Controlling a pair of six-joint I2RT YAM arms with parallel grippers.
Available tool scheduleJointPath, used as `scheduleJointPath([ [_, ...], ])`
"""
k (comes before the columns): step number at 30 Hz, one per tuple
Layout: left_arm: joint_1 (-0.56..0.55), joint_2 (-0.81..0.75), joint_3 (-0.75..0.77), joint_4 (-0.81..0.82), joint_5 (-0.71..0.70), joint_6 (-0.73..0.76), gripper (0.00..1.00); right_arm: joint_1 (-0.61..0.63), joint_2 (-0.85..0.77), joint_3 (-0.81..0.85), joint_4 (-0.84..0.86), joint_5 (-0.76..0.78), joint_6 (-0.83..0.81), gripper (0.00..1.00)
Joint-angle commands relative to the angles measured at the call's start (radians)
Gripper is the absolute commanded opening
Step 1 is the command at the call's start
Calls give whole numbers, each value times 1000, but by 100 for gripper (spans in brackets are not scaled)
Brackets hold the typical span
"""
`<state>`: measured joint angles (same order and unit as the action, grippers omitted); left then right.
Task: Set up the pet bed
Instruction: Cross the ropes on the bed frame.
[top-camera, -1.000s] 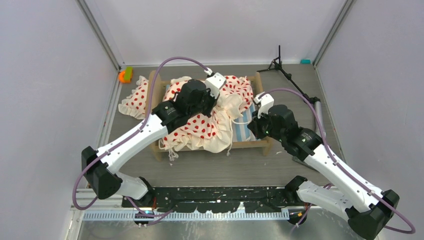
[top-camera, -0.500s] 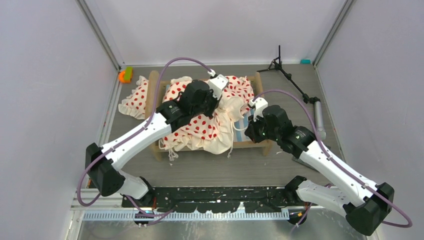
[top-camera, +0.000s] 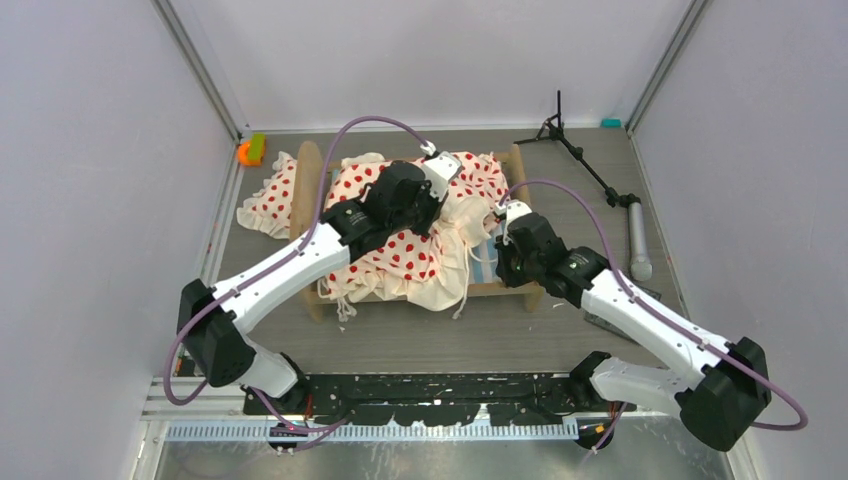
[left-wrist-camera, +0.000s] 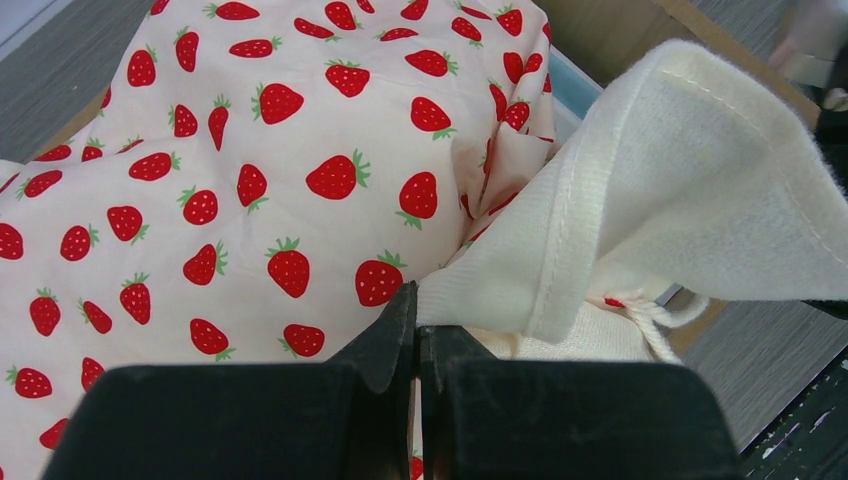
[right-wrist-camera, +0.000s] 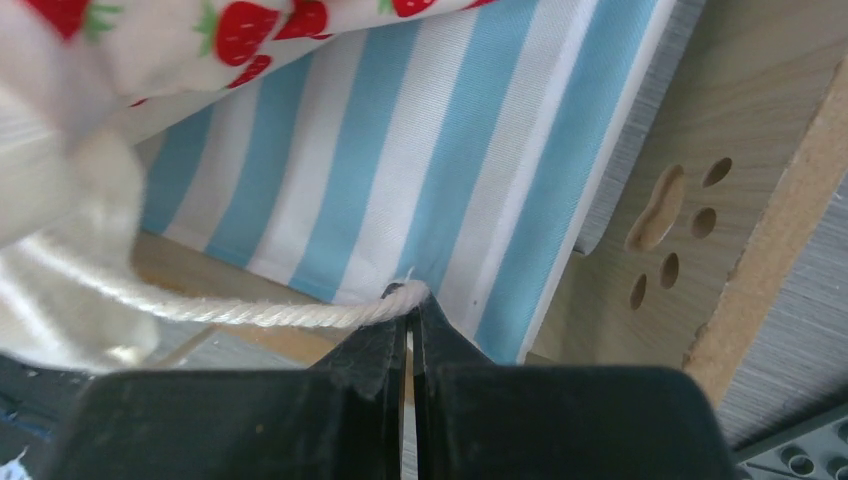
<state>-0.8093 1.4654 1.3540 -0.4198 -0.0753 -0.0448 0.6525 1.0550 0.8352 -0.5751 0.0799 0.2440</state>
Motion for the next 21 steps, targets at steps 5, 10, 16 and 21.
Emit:
scheduleJointPath([
  [5, 5, 13, 40, 41, 10, -4, 0, -1, 73, -2, 94, 195, 96, 3],
  [10, 5, 15, 42, 44, 2, -3, 0, 1, 134, 24, 127, 190, 134, 4],
  [16, 5, 10, 38, 41, -1, 4, 0, 3, 168, 69, 79, 97, 115, 4],
  [21, 5, 6, 36, 37, -1, 7, 0, 4, 141, 133, -49, -44, 60, 8],
])
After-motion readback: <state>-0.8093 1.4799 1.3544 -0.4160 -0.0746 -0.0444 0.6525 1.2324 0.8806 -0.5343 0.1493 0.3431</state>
